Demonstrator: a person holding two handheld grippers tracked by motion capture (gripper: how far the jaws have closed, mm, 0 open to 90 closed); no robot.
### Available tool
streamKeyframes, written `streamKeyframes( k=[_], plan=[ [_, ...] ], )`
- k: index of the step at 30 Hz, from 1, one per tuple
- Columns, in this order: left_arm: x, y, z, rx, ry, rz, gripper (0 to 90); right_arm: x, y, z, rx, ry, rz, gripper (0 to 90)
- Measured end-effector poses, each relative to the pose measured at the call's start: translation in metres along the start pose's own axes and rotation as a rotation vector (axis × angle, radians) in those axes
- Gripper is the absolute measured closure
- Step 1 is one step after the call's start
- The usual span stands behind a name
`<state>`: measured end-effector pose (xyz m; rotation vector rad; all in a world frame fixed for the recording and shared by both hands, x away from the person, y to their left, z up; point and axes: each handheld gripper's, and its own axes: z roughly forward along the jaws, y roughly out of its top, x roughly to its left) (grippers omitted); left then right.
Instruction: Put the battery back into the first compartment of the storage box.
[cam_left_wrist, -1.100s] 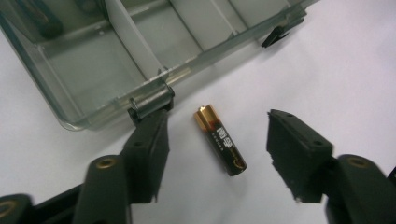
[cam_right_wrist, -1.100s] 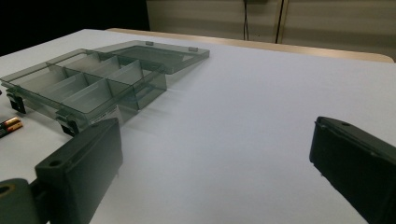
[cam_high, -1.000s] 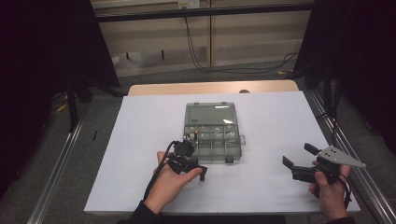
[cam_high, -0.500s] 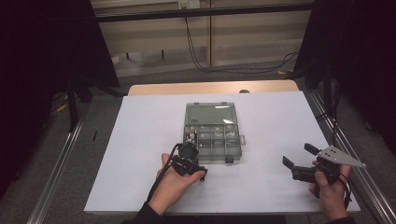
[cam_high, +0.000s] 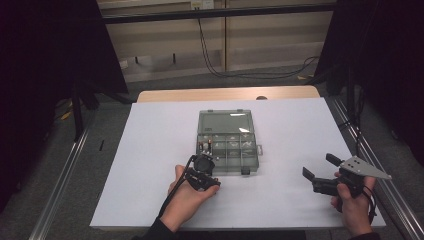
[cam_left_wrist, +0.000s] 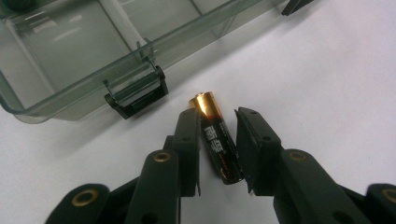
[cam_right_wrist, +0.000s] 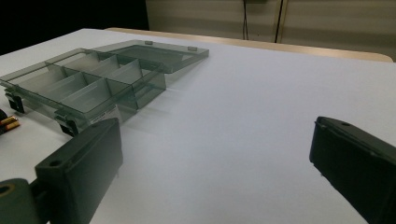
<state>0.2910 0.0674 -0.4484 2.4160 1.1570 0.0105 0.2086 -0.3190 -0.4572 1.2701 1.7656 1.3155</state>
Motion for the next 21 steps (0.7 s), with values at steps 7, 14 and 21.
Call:
streamKeyframes(
  k=[7,14,21],
  plan=[
    [-0.0011,-0.0014,0.0028,0.011,0.014,0.013,74.9,0.0000,-0.0001,0.0001,0.000,0.000,0.000,2.0],
    [0.0015,-0.0013,0.0026,0.012,0.005,0.020,77.2,0.0004,-0.0001,0.0007,0.001,-0.001,-0.004,2.0],
    [0.0029,-0.0014,0.0020,0.011,-0.013,0.023,77.6,0.0001,-0.0002,0.0007,0.000,-0.002,-0.001,2.0]
  ],
)
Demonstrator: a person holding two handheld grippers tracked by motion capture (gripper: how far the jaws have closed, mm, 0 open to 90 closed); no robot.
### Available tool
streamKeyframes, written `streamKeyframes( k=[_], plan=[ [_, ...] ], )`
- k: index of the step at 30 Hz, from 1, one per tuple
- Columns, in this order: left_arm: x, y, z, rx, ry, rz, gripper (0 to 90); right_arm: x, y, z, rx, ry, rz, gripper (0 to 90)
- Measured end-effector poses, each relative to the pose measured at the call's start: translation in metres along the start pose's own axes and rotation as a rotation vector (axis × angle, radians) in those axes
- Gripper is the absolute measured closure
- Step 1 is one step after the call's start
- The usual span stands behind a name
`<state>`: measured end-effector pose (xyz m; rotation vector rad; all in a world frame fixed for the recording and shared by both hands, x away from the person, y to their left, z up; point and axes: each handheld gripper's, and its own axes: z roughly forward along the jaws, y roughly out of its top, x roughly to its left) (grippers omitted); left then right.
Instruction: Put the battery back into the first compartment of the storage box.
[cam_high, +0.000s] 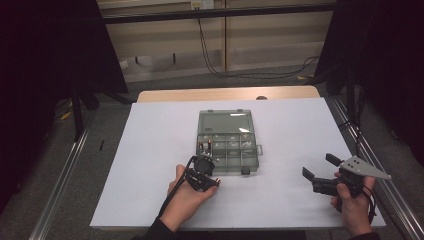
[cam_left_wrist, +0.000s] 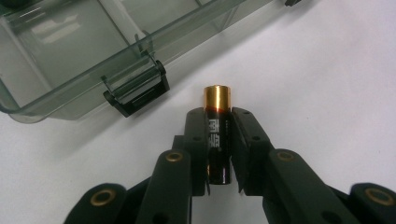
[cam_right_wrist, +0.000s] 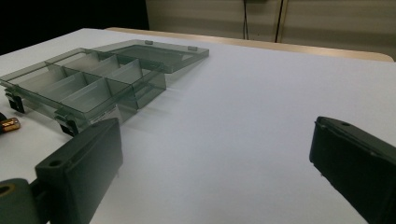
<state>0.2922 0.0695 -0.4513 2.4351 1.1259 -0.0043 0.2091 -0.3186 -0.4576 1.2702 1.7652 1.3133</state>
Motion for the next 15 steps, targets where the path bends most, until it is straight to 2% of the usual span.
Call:
streamKeyframes(
  k=[9,15],
  plan=[
    [-0.001,0.004,-0.009,-0.019,-0.014,0.015,77.6,0.000,0.000,0.000,-0.001,0.004,0.000,2.0],
    [-0.001,0.007,-0.015,-0.040,-0.028,0.008,77.6,0.000,0.000,-0.001,-0.002,0.002,0.000,2.0]
  ],
)
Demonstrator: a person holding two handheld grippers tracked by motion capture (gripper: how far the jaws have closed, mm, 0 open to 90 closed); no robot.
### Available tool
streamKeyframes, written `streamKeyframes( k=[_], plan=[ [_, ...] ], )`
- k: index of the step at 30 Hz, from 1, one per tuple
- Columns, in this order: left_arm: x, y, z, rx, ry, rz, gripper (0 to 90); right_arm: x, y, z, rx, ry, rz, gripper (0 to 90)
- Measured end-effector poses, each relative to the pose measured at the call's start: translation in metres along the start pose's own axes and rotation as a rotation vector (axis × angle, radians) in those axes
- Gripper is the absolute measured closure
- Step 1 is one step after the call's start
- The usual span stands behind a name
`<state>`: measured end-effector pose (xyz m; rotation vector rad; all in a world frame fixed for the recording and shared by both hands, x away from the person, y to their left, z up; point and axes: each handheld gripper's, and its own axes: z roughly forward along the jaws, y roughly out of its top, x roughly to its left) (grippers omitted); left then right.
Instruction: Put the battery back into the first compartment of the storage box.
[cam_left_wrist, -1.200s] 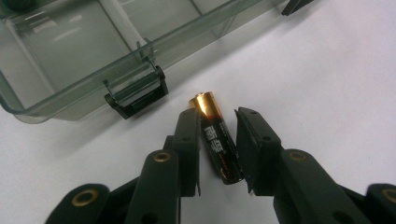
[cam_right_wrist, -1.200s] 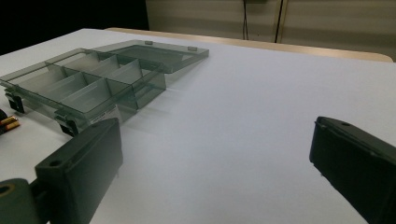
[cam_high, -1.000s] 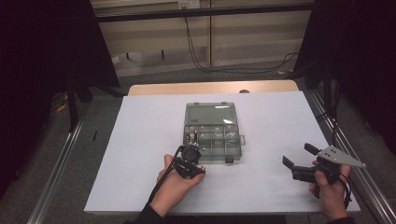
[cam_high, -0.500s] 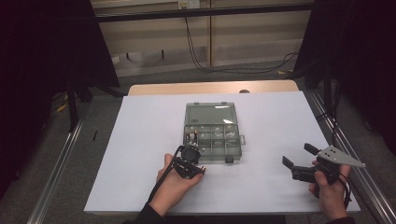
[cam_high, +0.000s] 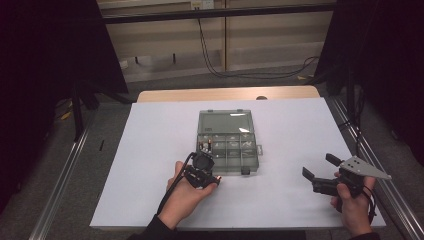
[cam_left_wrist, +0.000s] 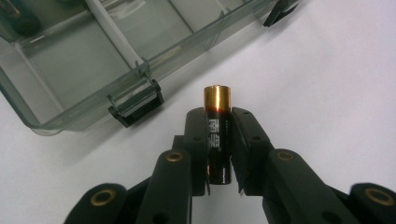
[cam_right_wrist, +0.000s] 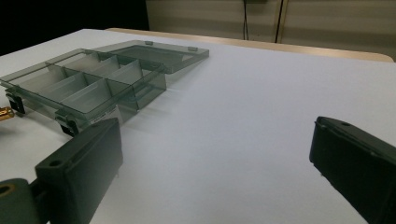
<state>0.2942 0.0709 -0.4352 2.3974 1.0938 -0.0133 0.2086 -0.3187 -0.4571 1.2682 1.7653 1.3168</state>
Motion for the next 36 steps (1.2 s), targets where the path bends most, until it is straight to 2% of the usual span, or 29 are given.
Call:
streamKeyframes(
  k=[5,11,12,36],
  plan=[
    [0.002,0.004,-0.005,-0.001,-0.012,0.010,77.6,0.000,0.000,0.000,-0.002,-0.003,0.001,2.1],
    [0.004,0.008,-0.009,-0.015,-0.012,0.001,77.6,0.000,0.000,0.000,-0.004,-0.002,-0.001,2.0],
    [0.005,0.009,-0.010,-0.007,-0.014,0.013,77.6,0.000,0.000,0.000,-0.003,-0.001,-0.002,2.0],
    [0.017,0.018,-0.023,-0.045,-0.023,-0.012,77.6,0.000,0.000,-0.001,-0.009,0.006,-0.001,1.8]
  ],
)
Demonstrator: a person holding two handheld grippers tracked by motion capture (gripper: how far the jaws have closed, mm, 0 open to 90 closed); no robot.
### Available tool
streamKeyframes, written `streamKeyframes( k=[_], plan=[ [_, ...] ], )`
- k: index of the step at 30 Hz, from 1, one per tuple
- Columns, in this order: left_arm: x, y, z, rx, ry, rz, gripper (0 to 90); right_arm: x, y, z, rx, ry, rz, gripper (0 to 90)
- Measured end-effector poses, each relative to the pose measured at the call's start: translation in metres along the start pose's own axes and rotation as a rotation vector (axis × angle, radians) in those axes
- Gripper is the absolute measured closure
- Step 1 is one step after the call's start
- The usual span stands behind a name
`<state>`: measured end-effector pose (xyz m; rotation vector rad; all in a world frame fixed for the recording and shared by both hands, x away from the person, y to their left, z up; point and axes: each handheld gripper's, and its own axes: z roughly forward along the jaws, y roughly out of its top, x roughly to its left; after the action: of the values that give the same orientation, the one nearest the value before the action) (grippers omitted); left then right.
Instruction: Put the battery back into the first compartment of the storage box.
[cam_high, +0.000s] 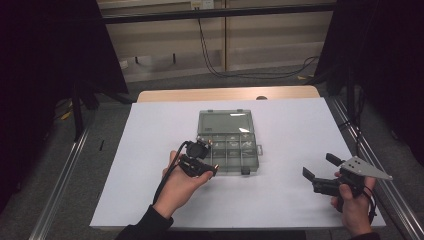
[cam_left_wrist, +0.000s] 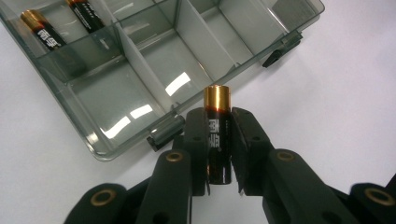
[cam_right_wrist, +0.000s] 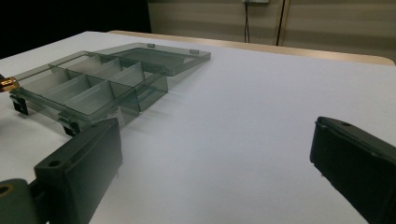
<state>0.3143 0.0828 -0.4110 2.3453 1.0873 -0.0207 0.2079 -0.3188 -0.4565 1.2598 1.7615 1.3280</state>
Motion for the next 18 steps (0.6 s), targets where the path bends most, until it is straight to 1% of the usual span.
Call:
streamKeyframes(
  k=[2,9,13,16,18],
  plan=[
    [0.001,0.001,-0.001,-0.003,0.005,0.001,77.6,0.000,0.000,0.000,0.000,0.000,0.000,1.8],
    [0.006,0.006,-0.005,-0.011,-0.001,-0.007,77.6,0.000,0.000,0.000,0.000,0.000,-0.001,1.8],
    [0.009,0.008,-0.006,-0.016,0.003,-0.014,77.6,0.000,0.000,0.000,-0.001,-0.001,-0.003,1.8],
    [0.011,0.011,-0.008,-0.013,0.007,-0.010,77.6,0.000,0.000,0.000,-0.001,-0.002,-0.004,1.8],
    [0.012,0.013,-0.009,-0.020,0.009,-0.011,77.6,0.000,0.000,0.000,-0.001,-0.002,-0.004,1.8]
  ],
)
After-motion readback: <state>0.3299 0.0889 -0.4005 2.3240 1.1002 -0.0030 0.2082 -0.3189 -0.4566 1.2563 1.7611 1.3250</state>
